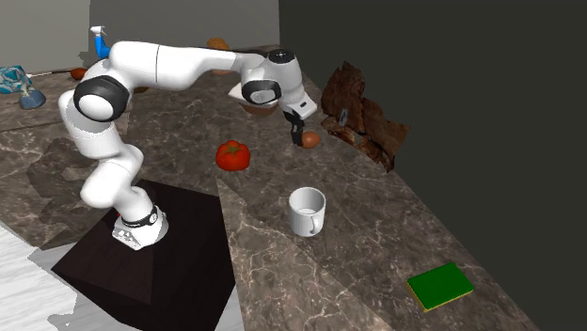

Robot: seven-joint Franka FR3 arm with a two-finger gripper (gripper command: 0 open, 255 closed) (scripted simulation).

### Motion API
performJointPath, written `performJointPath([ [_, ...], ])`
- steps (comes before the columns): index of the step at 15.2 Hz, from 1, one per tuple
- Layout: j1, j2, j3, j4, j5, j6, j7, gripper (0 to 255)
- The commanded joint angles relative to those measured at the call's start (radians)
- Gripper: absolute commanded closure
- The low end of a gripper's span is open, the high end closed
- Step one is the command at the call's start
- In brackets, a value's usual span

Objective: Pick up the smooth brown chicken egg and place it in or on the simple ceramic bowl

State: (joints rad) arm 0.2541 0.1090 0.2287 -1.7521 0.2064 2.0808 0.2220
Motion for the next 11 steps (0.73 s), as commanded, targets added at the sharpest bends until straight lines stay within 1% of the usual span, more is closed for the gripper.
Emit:
performJointPath([
  [1, 0.008, 0.029, 0.005, 0.026, -0.004, 0.012, 0.005, 0],
  [7, 0.019, 0.068, 0.011, -0.009, -0.01, 0.086, 0.008, 0],
  [11, 0.019, 0.068, 0.011, -0.009, -0.01, 0.086, 0.008, 0],
])
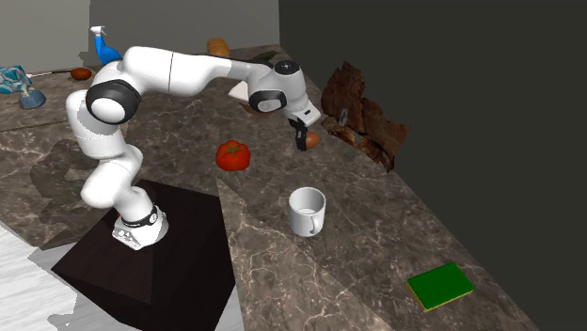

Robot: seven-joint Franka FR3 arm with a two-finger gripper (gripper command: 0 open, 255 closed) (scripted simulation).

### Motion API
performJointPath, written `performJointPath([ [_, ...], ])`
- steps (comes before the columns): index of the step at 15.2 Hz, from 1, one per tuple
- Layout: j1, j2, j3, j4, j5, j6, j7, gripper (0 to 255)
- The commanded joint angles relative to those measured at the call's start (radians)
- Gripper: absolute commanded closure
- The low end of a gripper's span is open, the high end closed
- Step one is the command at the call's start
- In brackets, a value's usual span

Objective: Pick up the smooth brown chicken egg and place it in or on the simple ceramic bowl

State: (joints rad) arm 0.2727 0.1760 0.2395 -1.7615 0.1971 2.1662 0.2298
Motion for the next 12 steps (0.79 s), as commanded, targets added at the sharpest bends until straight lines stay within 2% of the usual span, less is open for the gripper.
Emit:
performJointPath([
  [1, 0.0, 0.001, 0.0, 0.001, 0.0, 0.001, 0.001, 0],
  [4, 0.0, 0.001, 0.0, 0.001, 0.0, 0.001, 0.0, 0],
  [5, 0.0, 0.001, 0.0, 0.001, 0.0, 0.001, 0.0, 255],
  [12, 0.0, 0.002, 0.0, 0.002, -0.001, 0.0, 0.001, 255],
])
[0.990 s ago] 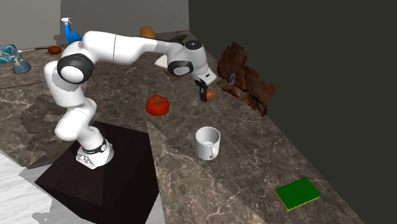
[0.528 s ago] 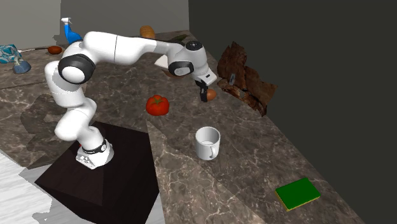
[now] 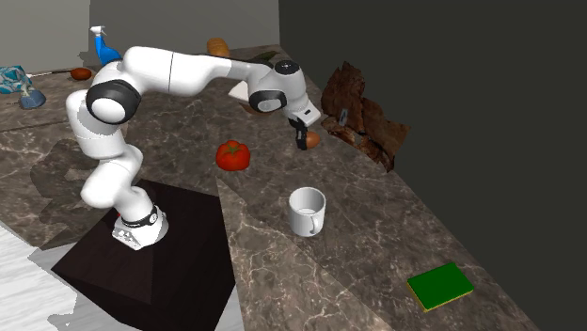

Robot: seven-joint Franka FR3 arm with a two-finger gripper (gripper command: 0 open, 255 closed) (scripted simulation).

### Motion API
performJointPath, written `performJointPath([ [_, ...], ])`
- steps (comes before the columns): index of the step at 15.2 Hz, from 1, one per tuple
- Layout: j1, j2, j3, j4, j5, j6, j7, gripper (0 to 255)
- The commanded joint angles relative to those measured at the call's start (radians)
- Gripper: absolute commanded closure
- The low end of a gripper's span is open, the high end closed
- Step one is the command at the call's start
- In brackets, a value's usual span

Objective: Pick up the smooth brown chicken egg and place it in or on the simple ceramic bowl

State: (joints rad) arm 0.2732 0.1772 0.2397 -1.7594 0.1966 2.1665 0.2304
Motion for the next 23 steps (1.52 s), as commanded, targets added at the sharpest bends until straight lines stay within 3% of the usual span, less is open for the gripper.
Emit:
performJointPath([
  [1, 0.0, 0.001, 0.0, 0.0, 0.0, 0.0, 0.0, 255],
  [23, 0.0, -0.005, -0.002, 0.273, -0.024, -0.274, 0.055, 255],
])
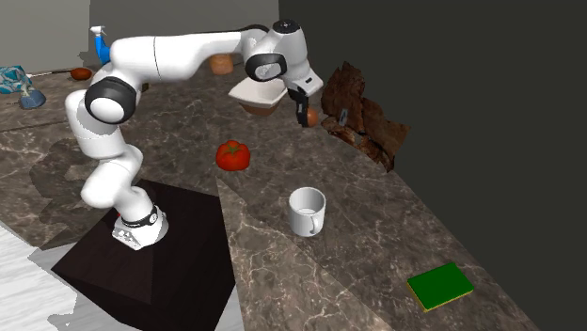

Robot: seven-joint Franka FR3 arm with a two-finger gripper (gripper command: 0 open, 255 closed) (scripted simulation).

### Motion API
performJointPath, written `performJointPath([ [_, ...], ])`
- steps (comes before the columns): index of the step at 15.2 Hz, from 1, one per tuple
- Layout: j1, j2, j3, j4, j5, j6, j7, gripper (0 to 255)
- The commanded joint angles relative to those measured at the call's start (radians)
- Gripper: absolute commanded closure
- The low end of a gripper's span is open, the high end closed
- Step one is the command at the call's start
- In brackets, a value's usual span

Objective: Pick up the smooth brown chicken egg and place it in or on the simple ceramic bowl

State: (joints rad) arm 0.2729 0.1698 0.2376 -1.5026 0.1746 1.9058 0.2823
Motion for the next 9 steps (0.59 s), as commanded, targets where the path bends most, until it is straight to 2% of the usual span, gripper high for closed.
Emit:
performJointPath([
  [1, 0.001, 0.005, 0.0, 0.033, -0.003, -0.028, 0.006, 255],
  [9, 0.006, 0.038, 0.001, 0.186, -0.017, -0.146, 0.032, 255],
])
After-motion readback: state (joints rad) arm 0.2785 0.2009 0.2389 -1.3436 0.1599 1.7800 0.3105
